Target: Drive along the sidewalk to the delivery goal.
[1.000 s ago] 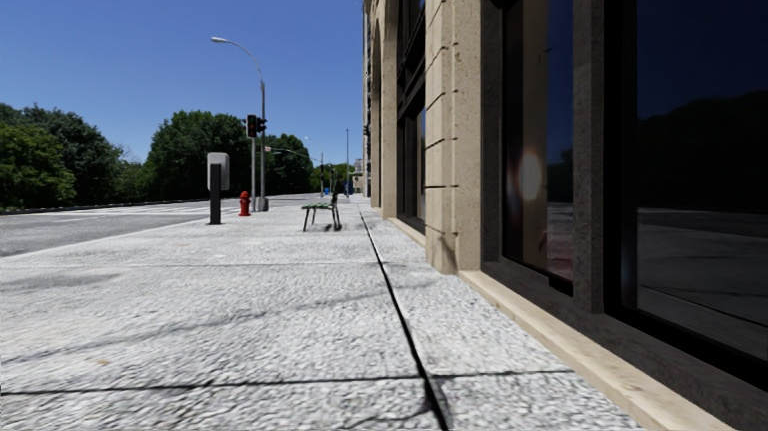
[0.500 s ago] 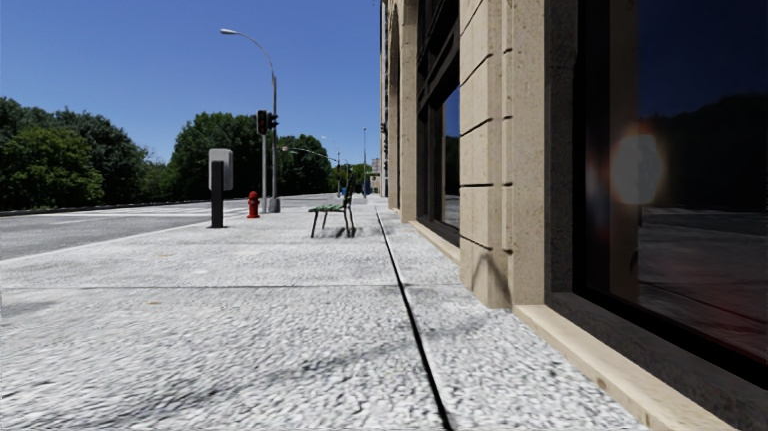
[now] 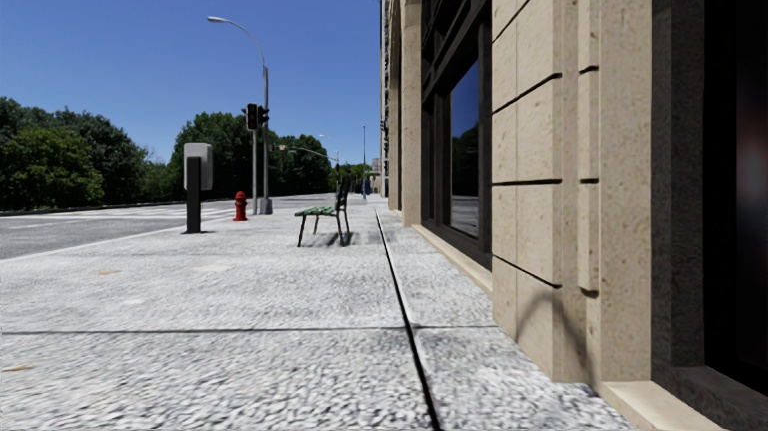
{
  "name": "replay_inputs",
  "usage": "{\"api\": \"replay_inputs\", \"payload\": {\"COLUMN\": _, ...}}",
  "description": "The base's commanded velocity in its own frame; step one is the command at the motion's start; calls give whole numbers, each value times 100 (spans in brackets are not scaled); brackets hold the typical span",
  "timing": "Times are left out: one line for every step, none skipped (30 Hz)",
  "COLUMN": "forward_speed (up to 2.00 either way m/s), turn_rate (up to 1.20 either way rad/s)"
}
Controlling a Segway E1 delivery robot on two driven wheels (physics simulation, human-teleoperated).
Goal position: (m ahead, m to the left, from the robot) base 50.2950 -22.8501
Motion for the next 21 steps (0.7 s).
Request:
{"api": "replay_inputs", "payload": {"forward_speed": 200, "turn_rate": 0}}
{"api": "replay_inputs", "payload": {"forward_speed": 200, "turn_rate": 0}}
{"api": "replay_inputs", "payload": {"forward_speed": 200, "turn_rate": 0}}
{"api": "replay_inputs", "payload": {"forward_speed": 200, "turn_rate": 0}}
{"api": "replay_inputs", "payload": {"forward_speed": 200, "turn_rate": 0}}
{"api": "replay_inputs", "payload": {"forward_speed": 200, "turn_rate": 0}}
{"api": "replay_inputs", "payload": {"forward_speed": 200, "turn_rate": 0}}
{"api": "replay_inputs", "payload": {"forward_speed": 200, "turn_rate": 0}}
{"api": "replay_inputs", "payload": {"forward_speed": 200, "turn_rate": 0}}
{"api": "replay_inputs", "payload": {"forward_speed": 200, "turn_rate": 0}}
{"api": "replay_inputs", "payload": {"forward_speed": 200, "turn_rate": 0}}
{"api": "replay_inputs", "payload": {"forward_speed": 200, "turn_rate": 0}}
{"api": "replay_inputs", "payload": {"forward_speed": 200, "turn_rate": 0}}
{"api": "replay_inputs", "payload": {"forward_speed": 200, "turn_rate": 0}}
{"api": "replay_inputs", "payload": {"forward_speed": 200, "turn_rate": 0}}
{"api": "replay_inputs", "payload": {"forward_speed": 200, "turn_rate": 0}}
{"api": "replay_inputs", "payload": {"forward_speed": 200, "turn_rate": 0}}
{"api": "replay_inputs", "payload": {"forward_speed": 200, "turn_rate": 0}}
{"api": "replay_inputs", "payload": {"forward_speed": 200, "turn_rate": 0}}
{"api": "replay_inputs", "payload": {"forward_speed": 200, "turn_rate": 0}}
{"api": "replay_inputs", "payload": {"forward_speed": 200, "turn_rate": 0}}
